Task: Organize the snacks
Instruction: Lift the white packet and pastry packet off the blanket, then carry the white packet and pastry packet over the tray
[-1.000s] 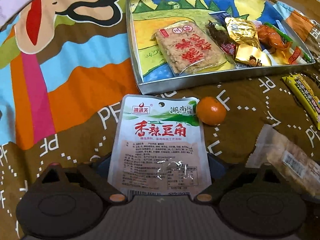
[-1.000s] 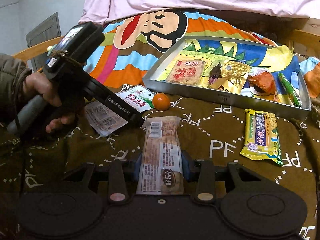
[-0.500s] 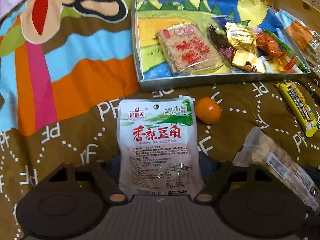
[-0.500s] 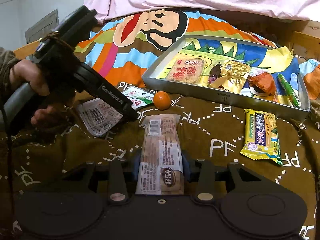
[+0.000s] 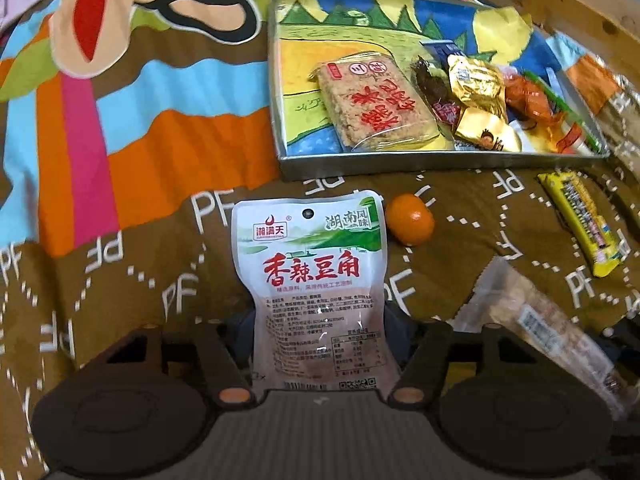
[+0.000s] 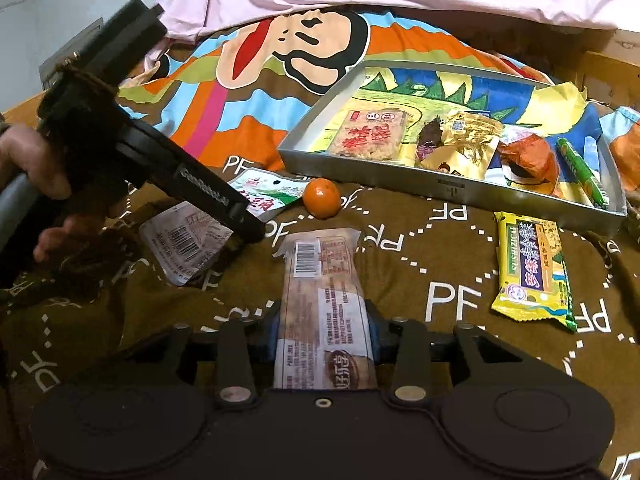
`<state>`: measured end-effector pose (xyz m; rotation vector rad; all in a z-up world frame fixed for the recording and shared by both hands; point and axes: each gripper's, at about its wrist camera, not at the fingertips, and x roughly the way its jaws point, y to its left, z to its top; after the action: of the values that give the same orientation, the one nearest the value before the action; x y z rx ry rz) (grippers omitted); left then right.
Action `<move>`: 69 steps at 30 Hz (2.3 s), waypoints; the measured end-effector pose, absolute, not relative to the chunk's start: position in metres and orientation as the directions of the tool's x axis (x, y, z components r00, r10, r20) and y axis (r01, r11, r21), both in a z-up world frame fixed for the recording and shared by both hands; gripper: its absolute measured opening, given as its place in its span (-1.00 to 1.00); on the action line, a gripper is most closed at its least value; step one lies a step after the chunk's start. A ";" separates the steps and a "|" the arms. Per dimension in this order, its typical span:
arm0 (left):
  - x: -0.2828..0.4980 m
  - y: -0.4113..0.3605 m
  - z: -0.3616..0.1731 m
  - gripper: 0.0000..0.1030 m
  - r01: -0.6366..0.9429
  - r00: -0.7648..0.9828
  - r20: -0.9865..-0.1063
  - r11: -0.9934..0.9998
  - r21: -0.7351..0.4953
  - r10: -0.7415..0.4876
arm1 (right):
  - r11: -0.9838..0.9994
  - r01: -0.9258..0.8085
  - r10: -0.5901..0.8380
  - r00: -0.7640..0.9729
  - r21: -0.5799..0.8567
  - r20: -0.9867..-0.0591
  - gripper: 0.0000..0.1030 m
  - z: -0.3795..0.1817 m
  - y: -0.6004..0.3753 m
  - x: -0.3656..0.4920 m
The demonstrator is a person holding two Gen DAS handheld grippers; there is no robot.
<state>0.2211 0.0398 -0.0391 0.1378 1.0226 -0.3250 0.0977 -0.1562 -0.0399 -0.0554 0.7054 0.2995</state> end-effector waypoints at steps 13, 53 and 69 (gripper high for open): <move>0.166 0.052 -0.016 0.22 0.299 0.429 -0.856 0.939 -0.167 -0.289 | 0.954 -0.297 0.253 0.742 0.034 -0.621 -0.21 -0.028 -0.156 0.088; 0.241 -0.003 0.078 0.22 0.260 0.658 -0.672 0.940 -0.219 -0.339 | 0.993 -0.108 0.117 0.915 0.045 -0.387 -0.21 0.059 -0.252 0.141; 0.366 -0.009 0.020 0.22 0.296 0.688 -0.645 0.940 -0.167 -0.332 | 0.988 -0.042 0.110 0.869 0.148 -0.483 -0.21 0.024 -0.239 0.313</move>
<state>0.3661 -0.0086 0.0199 -0.0513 0.7319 -0.3513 0.3128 -0.2387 0.0237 0.1344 0.5123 0.0798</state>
